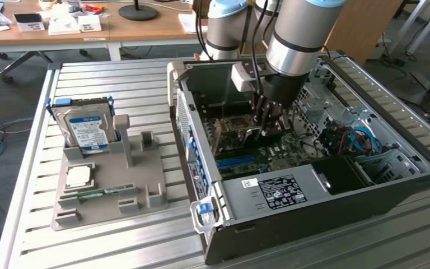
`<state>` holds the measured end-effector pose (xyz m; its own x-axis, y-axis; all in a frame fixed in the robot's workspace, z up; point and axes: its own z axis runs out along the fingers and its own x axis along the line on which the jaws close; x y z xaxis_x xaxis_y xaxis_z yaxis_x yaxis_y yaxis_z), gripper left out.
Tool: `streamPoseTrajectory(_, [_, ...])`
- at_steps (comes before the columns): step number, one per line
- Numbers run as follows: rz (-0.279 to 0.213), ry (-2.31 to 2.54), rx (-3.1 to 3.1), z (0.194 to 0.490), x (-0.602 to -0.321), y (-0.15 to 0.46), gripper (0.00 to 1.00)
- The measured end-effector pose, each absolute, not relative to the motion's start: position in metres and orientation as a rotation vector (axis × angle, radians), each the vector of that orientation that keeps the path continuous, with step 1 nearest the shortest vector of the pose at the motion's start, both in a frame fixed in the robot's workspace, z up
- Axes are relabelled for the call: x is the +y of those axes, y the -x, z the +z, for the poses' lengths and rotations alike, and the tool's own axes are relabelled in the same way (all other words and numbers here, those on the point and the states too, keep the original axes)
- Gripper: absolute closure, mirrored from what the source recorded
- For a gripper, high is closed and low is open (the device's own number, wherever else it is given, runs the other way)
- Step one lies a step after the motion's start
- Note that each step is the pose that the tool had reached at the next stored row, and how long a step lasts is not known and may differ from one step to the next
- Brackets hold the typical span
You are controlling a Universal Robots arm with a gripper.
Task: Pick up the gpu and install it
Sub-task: 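Insert the gpu into the slot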
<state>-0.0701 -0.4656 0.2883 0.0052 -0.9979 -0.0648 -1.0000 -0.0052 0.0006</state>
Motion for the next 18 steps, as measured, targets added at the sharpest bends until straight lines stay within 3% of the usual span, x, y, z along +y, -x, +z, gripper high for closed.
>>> streamPoseTrajectory(18, [0.072, 2.195, 2.183, 0.275, -0.466, 0.070, 0.73])
